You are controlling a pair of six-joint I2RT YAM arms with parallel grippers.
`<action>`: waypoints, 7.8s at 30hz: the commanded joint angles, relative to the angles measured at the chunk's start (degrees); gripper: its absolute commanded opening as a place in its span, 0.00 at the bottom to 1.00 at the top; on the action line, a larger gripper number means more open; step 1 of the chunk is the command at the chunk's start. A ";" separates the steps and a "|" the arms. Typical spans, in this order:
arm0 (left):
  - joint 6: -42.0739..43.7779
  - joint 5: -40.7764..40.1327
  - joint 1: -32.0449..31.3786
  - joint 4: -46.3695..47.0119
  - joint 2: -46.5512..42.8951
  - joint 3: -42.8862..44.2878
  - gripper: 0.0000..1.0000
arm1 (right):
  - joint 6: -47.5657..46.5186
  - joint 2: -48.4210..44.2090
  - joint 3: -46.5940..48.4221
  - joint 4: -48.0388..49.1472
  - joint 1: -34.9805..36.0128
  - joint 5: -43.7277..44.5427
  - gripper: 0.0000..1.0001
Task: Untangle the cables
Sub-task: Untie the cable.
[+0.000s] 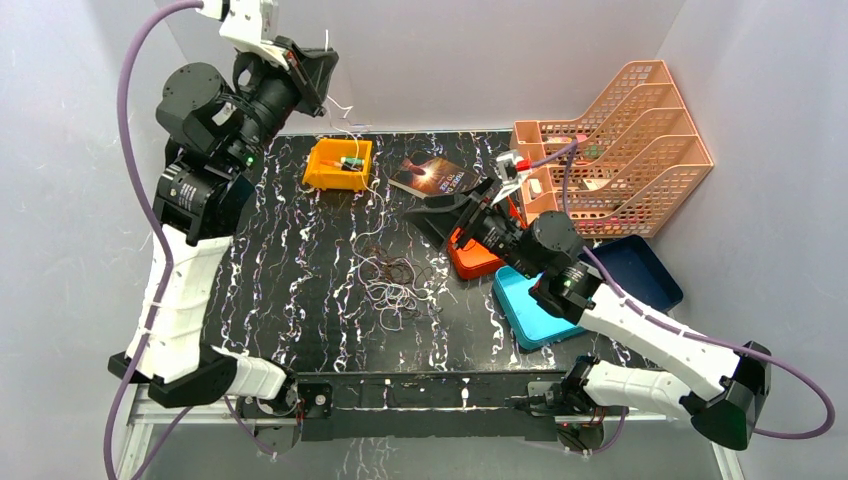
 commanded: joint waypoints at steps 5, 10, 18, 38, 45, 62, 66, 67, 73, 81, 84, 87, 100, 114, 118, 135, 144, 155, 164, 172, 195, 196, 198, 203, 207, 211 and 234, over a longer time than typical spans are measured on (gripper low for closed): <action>-2.69 0.59 0.26 0.07 -8.11 -11.65 0.00 | -20.42 1.99 5.94 2.37 0.14 10.48 0.87; -3.74 -0.34 0.28 -0.64 -11.77 -17.92 0.00 | -47.32 6.59 15.20 -8.60 0.14 0.69 0.90; -4.88 -1.70 0.26 -1.08 -16.26 -25.12 0.00 | -72.67 9.22 21.78 -19.57 0.14 1.24 0.91; -5.60 2.06 0.26 -3.15 -16.83 -25.45 0.00 | -26.90 6.46 5.64 0.77 0.14 -2.08 0.91; -5.42 4.55 0.26 -3.64 -12.37 -15.90 0.00 | -15.14 10.79 -1.06 7.89 0.14 5.47 0.91; -4.40 6.06 0.26 -4.08 -7.51 -6.63 0.00 | -2.69 34.94 -2.04 33.53 0.13 1.48 0.81; -4.29 6.02 0.26 -4.35 -7.39 -6.22 0.00 | -0.57 38.58 -3.18 40.40 0.14 1.10 0.63; -4.28 5.94 0.28 -4.49 -7.48 -6.41 0.00 | -0.32 39.35 -3.06 41.49 0.14 0.85 0.56; -3.64 3.53 0.26 -6.22 -10.47 -9.73 0.00 | -3.14 38.06 -0.41 38.03 0.14 -1.57 0.18; -3.61 -4.25 0.31 -9.51 -20.18 -25.10 0.00 | -11.30 25.42 2.04 25.65 0.12 0.46 0.00; -5.35 -4.61 0.26 -9.66 -23.46 -30.57 0.00 | -13.32 22.07 7.25 18.23 0.09 1.03 0.00; -7.05 -4.41 0.26 -9.14 -25.54 -33.87 0.00 | -15.01 21.07 14.78 11.68 0.13 0.90 0.00; -6.25 -4.01 0.26 -8.60 -26.38 -34.66 0.00 | -23.88 25.35 46.93 -5.10 0.14 0.01 0.00; -7.44 -1.17 0.26 -5.90 -26.71 -38.58 0.00 | -34.06 25.39 50.91 -8.03 0.13 4.20 0.00; -8.22 2.68 0.26 -4.20 -26.01 -39.79 0.00 | -37.23 24.15 53.39 -9.35 0.14 5.34 0.00; -11.67 24.05 0.26 31.77 -23.97 -60.19 0.12 | -26.58 20.32 45.97 -11.47 0.14 1.28 0.00; -10.21 32.40 0.30 35.90 -25.07 -63.89 0.45 | -25.55 19.52 44.91 -11.74 0.14 0.86 0.00; -9.23 31.45 0.27 40.12 -21.89 -64.53 0.53 | -19.89 20.53 45.24 -11.12 0.12 -4.42 0.00; -8.48 33.00 0.17 42.72 -16.72 -62.87 0.48 | -15.21 19.07 43.03 -8.73 0.13 -6.98 0.00; -8.94 29.57 0.17 36.50 -17.09 -59.55 0.00 | -17.39 15.05 36.50 -8.49 0.07 -1.54 0.00; -7.60 17.73 0.22 17.65 -16.22 -34.59 0.00 | -32.73 -7.51 -19.40 21.60 0.12 0.57 0.74; -7.75 18.00 0.21 17.63 -16.09 -34.17 0.00 | -33.46 -5.72 -19.47 23.79 0.13 -1.25 0.75; -8.10 18.54 0.18 17.63 -15.90 -33.68 0.00 | -34.54 -0.88 -18.76 27.91 0.11 -5.12 0.76; -8.40 19.22 0.17 17.16 -15.18 -32.52 0.00 | -33.93 11.82 -13.70 36.84 0.14 -10.94 0.80; -8.62 19.74 0.23 16.68 -14.66 -32.08 0.00 | -34.28 21.91 -8.65 43.30 0.12 -10.03 0.81; -8.67 20.10 0.24 16.34 -14.54 -31.93 0.00 | -34.43 29.52 -3.24 46.39 0.14 -10.32 0.80; -2.52 12.05 0.18 11.46 -11.21 -16.97 0.00 | -11.18 55.10 -8.87 48.10 1.39 -6.41 0.00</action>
